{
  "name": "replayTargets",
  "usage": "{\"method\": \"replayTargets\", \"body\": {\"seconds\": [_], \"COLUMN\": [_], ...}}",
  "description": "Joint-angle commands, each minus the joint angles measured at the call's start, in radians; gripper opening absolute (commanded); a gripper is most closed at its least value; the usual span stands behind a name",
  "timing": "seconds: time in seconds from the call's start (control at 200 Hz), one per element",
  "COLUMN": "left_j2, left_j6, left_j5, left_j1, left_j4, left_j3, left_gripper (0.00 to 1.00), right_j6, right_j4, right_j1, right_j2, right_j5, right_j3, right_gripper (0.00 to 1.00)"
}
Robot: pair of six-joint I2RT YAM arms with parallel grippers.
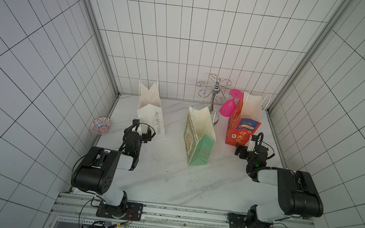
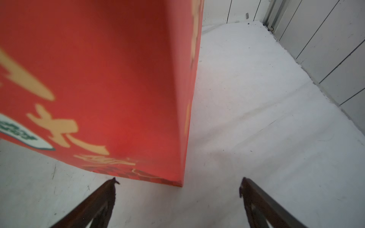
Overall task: Put away the paper bag
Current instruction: Adjust the paper bag at the center of the board.
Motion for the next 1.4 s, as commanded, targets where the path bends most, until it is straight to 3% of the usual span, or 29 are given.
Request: {"method": "replayTargets", "body": {"seconds": [0.0,0.68,0.82,0.895,1.01,1.184,1.254,1.394], "left_j2": [0.010,0.009,-0.036,-0.129,-0.322,-0.506,-0.554,-0.653], "left_j6": [0.012,0.012,0.024,0.011,0.018,-0.141,-0.233,-0.395], "left_j5": [-0.005,-0.005,-0.023,-0.066,-0.137,-0.194,-0.160,0.054], "left_j1": [-0.002,0.000,-0.004,-0.005,-0.031,-0.036,-0.032,0.005], "left_j4": [0.025,0.025,0.131,0.103,-0.120,-0.354,-0.403,-0.488], "left_j3": [0.016,0.015,-0.040,-0.069,-0.045,0.016,0.030,0.047], "left_gripper": [0.97,0.97,0.98,0.98,0.97,0.98,0.98,0.98], "right_j6": [-0.017,-0.017,-0.015,-0.005,0.039,0.259,0.261,0.302], "right_j4": [0.028,0.032,0.073,-0.033,-0.278,-0.749,-0.872,-0.972], "right_j1": [-0.010,-0.010,-0.008,-0.008,-0.008,-0.016,-0.020,-0.019], "right_j2": [0.010,0.009,-0.108,-0.226,-0.396,-0.563,-0.618,-0.744], "right_j5": [-0.011,-0.010,0.001,0.027,0.053,0.111,0.031,-0.125], "right_j3": [0.051,0.049,-0.025,-0.027,0.027,0.196,0.250,0.289], "right_gripper": [0.99,0.99,0.94,0.95,0.94,0.97,0.99,0.96]}}
